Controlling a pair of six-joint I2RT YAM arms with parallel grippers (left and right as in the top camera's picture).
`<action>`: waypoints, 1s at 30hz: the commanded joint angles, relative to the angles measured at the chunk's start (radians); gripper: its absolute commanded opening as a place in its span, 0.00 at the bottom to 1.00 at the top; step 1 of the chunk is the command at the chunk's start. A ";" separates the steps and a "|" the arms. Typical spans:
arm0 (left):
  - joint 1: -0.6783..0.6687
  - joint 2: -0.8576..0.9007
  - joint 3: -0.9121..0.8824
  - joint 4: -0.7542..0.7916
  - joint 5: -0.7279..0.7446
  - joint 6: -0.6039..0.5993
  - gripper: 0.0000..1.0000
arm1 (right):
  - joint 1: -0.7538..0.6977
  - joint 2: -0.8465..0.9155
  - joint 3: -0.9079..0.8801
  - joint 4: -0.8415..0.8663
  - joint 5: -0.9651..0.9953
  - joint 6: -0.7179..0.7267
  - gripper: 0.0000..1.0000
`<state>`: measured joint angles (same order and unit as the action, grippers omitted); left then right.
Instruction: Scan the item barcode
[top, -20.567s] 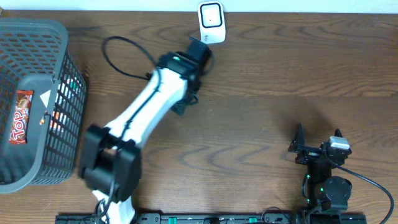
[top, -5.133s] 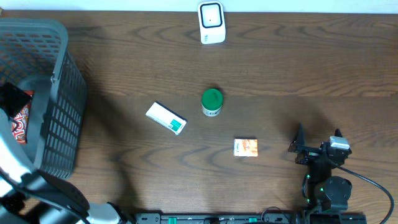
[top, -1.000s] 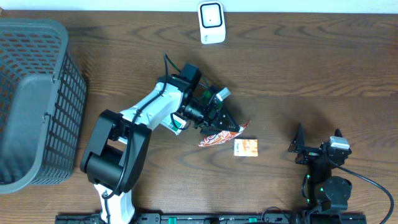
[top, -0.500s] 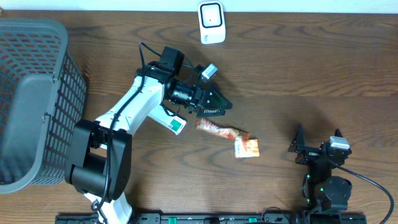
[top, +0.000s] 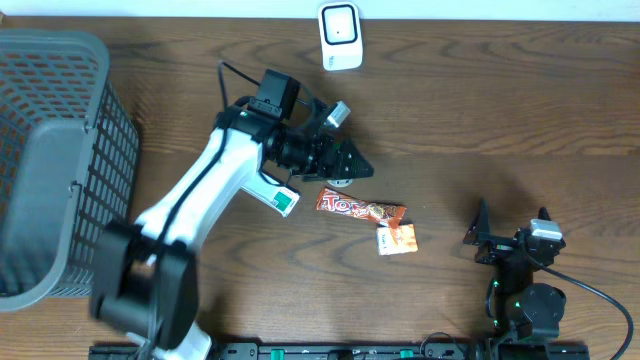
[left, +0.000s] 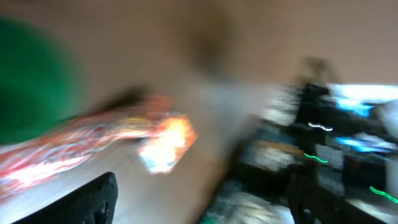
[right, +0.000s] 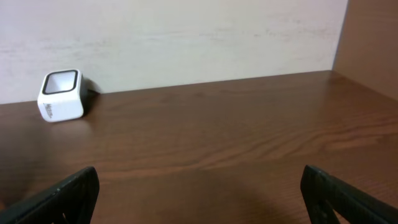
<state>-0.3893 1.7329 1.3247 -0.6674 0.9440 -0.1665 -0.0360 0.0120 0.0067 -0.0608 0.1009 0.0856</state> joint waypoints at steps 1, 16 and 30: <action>-0.035 -0.167 0.032 -0.037 -0.714 -0.064 0.87 | 0.006 -0.003 -0.001 -0.004 -0.002 -0.013 0.99; -0.032 -0.873 0.011 0.091 -1.387 0.071 0.87 | 0.006 -0.003 0.000 0.077 -0.095 0.027 0.99; -0.032 -1.355 -0.336 -0.061 -1.432 -0.059 0.87 | 0.006 0.194 0.201 -0.171 -0.334 0.052 0.99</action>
<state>-0.4240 0.4522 1.0668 -0.7197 -0.4664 -0.1383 -0.0353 0.1253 0.0883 -0.2020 -0.2192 0.1471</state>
